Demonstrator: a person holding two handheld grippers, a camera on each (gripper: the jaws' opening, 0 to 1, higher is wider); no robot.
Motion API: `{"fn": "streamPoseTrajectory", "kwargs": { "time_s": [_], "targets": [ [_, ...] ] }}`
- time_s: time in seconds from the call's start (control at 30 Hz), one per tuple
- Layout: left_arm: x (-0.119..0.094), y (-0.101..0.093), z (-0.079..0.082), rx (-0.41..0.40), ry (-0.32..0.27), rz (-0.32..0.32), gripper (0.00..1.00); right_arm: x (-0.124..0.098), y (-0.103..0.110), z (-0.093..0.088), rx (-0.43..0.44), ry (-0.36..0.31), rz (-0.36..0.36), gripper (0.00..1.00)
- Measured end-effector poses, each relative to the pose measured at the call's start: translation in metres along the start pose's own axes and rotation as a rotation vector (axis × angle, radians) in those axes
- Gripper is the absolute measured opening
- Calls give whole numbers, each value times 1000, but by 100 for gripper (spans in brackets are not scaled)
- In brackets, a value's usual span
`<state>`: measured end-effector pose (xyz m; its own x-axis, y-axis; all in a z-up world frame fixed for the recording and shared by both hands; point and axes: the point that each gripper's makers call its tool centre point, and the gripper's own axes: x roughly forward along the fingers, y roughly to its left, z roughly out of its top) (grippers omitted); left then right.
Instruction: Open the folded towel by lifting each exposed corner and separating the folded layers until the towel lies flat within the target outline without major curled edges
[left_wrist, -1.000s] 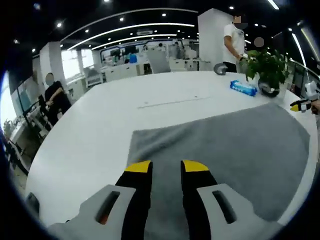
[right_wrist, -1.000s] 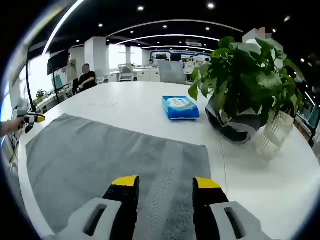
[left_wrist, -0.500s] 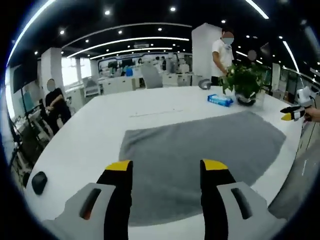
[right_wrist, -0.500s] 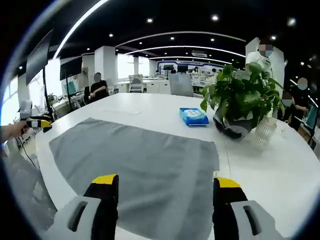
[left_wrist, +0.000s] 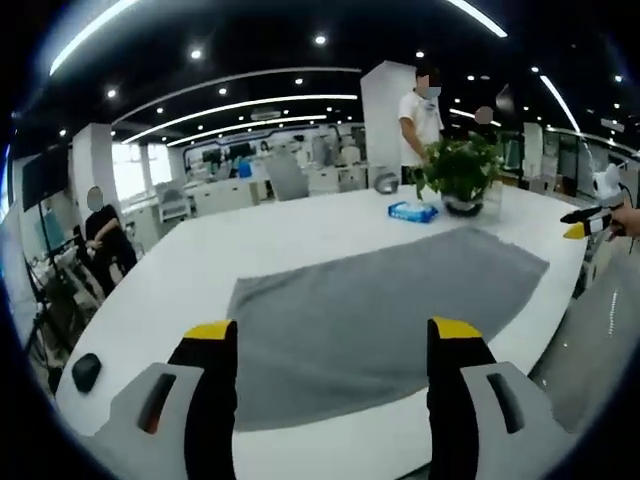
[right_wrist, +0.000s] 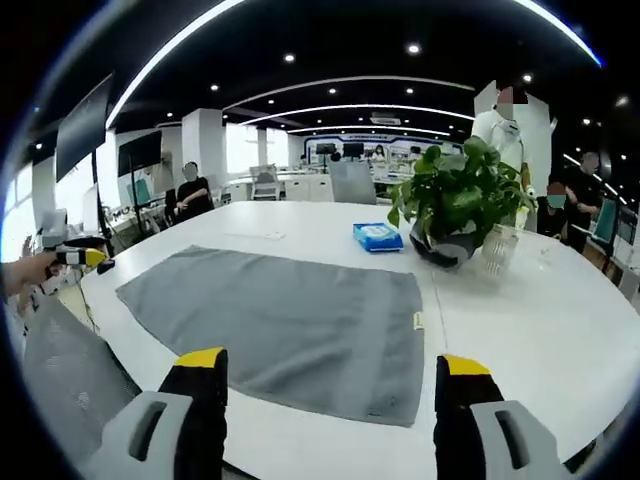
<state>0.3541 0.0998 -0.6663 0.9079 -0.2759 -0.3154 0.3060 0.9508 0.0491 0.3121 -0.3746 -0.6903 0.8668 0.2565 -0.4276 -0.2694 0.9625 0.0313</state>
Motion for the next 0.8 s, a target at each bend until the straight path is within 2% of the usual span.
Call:
{"fn": "streamPoseTrajectory", "kwargs": {
  "time_s": [0.1,0.2,0.4,0.47,0.53,0.6,0.7,0.8],
  "targets": [
    [-4,-8,-2,-38,-27,-3,87,-8,6,2,-13,-33,3,87],
    [-12,-14,-10,-36,-28,9,93,-12,11,10,-28,-77,8,99],
    [-28,-19,-15,-85,-57,44,99,-12,22,28,-39,-148,26,100],
    [-32,-21,-14,-89,-71,57,99,-9,25,29,-44,-151,28,100],
    [-33,-25,-14,-127,-82,48,99,-6,28,29,-56,-157,26,100],
    [-35,-28,-11,-151,-115,40,99,-2,32,29,-65,-164,28,100],
    [-36,-32,-10,-164,-142,31,99,8,41,19,-111,-130,32,100],
    [-35,-40,-5,-211,-179,-4,99,14,48,14,-106,-118,40,100]
  ]
}}
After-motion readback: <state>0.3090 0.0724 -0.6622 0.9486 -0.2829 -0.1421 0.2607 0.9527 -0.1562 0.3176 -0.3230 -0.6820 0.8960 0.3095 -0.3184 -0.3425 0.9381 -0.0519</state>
